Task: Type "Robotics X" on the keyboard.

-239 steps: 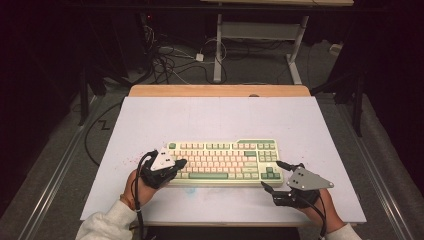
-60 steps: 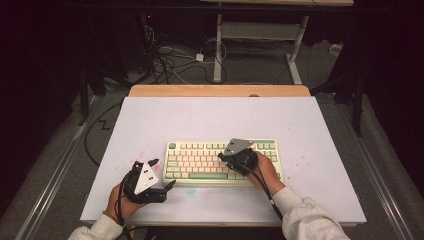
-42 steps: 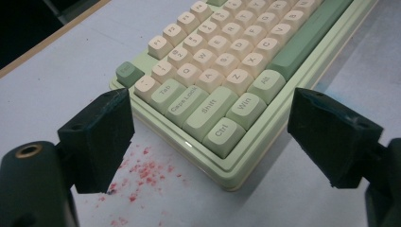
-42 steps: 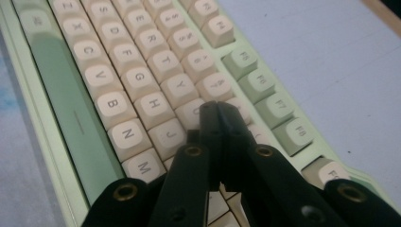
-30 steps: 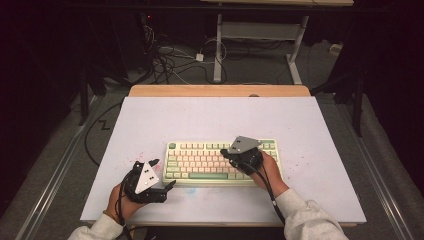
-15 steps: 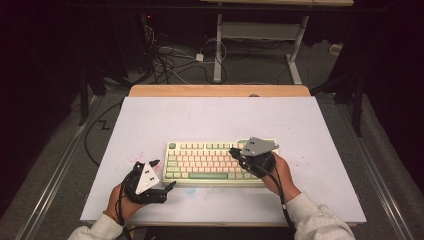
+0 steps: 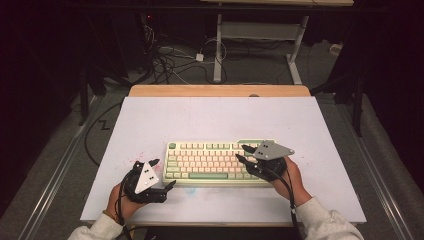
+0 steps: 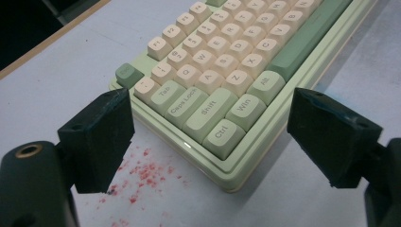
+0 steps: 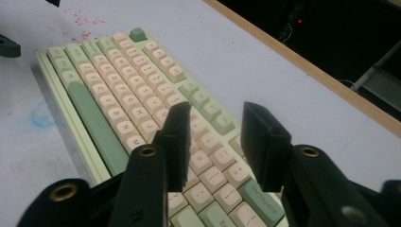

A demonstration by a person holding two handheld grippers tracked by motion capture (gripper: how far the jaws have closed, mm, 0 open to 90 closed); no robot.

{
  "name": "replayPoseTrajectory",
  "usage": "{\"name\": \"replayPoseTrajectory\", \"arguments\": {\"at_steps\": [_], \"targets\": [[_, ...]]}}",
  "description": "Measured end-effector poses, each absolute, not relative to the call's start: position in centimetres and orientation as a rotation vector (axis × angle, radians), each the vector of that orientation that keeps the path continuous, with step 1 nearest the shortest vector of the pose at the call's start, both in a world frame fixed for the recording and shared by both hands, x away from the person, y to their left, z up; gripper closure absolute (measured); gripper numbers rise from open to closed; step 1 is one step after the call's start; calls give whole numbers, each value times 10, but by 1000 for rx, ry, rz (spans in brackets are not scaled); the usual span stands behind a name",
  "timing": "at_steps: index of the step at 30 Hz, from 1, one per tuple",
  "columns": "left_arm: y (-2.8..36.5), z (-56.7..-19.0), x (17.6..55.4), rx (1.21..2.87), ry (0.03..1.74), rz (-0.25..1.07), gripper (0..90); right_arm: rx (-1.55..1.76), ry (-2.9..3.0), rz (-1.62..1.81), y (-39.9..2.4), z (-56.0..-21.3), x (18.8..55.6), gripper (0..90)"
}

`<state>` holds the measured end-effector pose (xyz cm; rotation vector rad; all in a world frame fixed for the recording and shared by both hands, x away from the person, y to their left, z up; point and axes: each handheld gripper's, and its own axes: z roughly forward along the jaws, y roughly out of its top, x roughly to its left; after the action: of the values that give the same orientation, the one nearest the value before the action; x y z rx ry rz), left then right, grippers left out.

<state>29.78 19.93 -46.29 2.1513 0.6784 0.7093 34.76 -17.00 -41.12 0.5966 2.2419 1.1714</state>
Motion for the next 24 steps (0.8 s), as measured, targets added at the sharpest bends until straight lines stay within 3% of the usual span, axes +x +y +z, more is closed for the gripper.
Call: {"name": "replayPoseTrajectory", "arguments": {"at_steps": [11,17,24], "targets": [[200,-460,297,2136,677,705,147,592,2196,1182,-183,-414,337,301],[199,-459,297,2135,679,700,147,590,2157,1151,-190,-416,330,236],[199,-456,296,2102,666,677,147,606,2097,1126,-202,-417,324,236]]}}
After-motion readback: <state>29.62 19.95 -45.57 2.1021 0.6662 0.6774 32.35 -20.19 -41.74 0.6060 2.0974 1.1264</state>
